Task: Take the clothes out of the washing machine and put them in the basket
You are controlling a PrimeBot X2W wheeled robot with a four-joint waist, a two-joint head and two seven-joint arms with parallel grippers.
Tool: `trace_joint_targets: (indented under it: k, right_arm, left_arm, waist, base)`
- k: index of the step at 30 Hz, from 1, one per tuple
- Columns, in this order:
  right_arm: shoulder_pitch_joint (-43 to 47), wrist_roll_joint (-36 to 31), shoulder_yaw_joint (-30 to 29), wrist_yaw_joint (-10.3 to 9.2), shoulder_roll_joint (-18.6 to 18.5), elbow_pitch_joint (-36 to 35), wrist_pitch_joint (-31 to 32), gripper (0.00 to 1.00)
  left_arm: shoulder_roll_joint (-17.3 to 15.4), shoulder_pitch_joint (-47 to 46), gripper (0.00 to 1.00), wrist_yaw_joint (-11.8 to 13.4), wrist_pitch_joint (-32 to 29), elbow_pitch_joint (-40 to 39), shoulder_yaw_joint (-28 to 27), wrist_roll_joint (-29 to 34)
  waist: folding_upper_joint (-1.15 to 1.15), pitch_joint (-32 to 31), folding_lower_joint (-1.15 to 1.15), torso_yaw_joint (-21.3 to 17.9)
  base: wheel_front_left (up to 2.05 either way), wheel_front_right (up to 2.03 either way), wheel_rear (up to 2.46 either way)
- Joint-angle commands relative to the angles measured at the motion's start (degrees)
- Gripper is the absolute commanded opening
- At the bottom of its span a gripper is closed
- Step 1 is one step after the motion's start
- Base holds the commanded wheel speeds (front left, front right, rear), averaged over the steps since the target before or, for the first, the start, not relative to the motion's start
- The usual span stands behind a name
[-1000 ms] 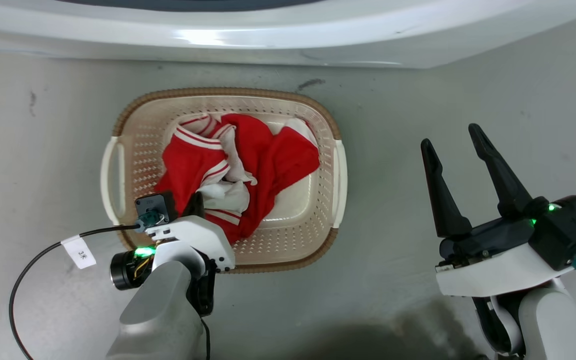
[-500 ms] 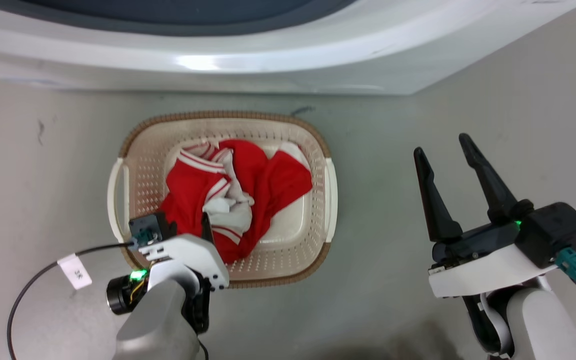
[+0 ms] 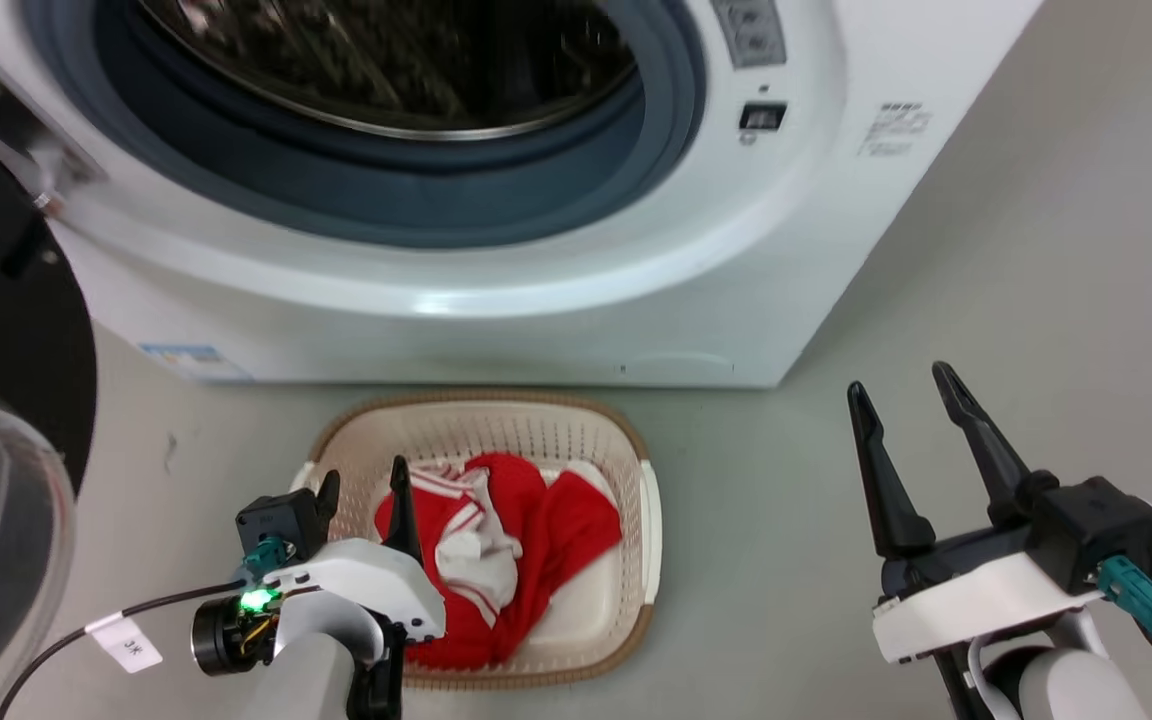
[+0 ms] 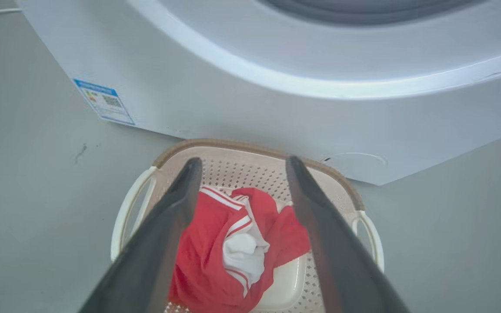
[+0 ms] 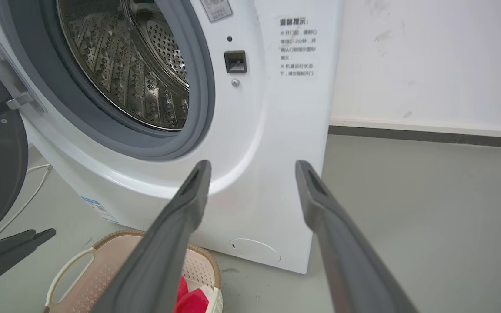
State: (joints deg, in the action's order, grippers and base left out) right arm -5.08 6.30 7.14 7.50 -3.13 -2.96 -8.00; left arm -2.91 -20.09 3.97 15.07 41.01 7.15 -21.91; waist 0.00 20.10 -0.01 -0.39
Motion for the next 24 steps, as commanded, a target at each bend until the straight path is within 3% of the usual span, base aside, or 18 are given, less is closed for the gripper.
trace_joint_targets:
  k: [1, 13, 24]
  right_arm:
    - [1.4, -0.5, -0.4, -0.02, 0.3, -0.3, 0.3, 1.0]
    - [6.6, -0.7, -3.7, -0.02, 0.3, -2.7, 2.2, 1.0]
    - [10.2, -1.6, -5.0, -0.02, 0.3, -3.6, 3.1, 1.0]
  left_arm:
    - [0.0, 1.9, 1.0, -0.3, 0.1, -2.8, -0.1, 0.9]
    - [0.0, 8.7, 1.0, 0.1, 0.1, -27.1, 2.8, 9.5]
    - [-3.7, 15.0, 1.0, 0.8, 0.1, -35.6, 4.1, 16.6]
  waist:
    - [0.0, -6.1, 0.01, 0.1]
    - [0.0, -15.0, 0.01, 0.5]
    - [0.0, -19.8, 0.01, 0.5]
  base:
    - [0.0, 0.0, 0.0]
    - [0.0, 0.0, 0.0]
    - [0.0, 0.0, 0.0]
